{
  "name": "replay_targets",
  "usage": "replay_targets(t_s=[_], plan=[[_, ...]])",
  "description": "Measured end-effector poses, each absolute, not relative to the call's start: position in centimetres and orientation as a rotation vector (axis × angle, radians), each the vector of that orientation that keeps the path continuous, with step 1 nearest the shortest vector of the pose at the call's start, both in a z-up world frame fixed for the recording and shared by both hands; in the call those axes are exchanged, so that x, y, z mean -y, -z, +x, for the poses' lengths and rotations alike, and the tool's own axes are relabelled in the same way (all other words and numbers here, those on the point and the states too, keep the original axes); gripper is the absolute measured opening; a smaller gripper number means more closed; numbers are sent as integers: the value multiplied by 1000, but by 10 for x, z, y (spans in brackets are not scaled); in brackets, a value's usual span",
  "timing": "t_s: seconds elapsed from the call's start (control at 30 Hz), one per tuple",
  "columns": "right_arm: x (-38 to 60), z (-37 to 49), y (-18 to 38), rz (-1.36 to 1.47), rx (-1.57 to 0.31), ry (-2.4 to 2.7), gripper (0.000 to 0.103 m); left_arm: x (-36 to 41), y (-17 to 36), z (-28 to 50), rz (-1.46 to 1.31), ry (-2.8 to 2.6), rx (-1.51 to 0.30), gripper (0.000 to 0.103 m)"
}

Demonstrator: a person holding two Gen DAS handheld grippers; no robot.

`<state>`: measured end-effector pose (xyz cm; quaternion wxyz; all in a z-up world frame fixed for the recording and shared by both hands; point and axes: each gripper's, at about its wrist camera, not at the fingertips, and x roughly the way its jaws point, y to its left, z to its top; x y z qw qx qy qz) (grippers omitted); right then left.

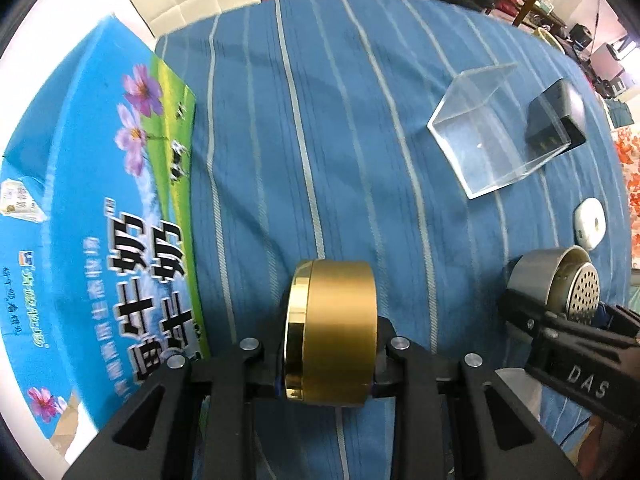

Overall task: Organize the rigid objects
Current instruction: 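Carry the gold tape roll and metal strainer cup into the blue box with both tools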

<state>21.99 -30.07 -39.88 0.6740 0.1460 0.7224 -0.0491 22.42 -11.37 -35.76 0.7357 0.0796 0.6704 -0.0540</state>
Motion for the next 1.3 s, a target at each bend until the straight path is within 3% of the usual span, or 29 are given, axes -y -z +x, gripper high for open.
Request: replay_targets(t_s=[0.67,1.07,1.3], plan=[[296,204,280,344,-1447,57,76,48,218,209,169,139,-1251,25],[195,224,226,291,-1385,-52,76,-42,204,223,163,40,-1221,25],[109,247,219,316,-1383,-187,76,-115,241,243,142,-41,-1299,25]])
